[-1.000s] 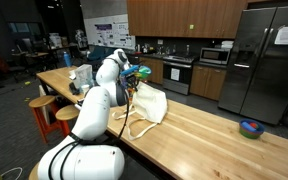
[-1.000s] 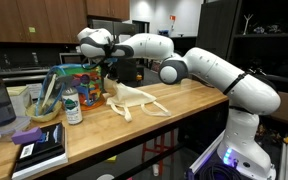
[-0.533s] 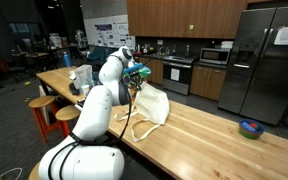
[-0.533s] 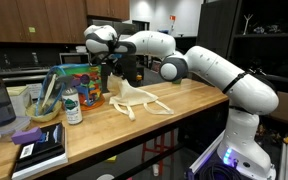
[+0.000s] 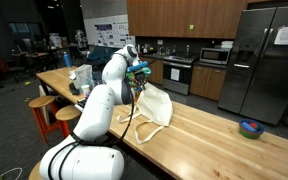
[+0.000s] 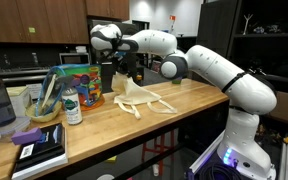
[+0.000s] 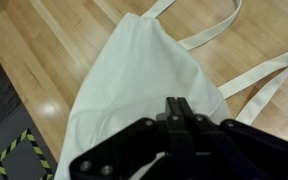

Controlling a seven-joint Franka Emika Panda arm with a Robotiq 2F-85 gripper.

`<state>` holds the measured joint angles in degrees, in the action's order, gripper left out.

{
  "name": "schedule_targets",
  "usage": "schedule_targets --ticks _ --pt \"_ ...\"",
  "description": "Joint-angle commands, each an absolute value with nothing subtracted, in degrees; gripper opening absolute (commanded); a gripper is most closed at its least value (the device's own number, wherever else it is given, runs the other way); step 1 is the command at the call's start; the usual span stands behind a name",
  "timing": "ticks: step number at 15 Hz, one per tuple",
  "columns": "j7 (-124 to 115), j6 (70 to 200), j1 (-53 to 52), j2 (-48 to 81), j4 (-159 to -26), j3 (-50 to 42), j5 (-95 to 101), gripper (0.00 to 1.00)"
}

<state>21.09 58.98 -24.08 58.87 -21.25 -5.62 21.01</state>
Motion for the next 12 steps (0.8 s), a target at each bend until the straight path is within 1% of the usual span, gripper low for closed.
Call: schedule_targets --ticks 1,12 --pt "19.0 56.8 -22.6 56.6 -22.9 -5.0 19.0 0.01" --pt "13.7 52.2 -16.9 50.7 -22.3 3.4 3.2 0.01"
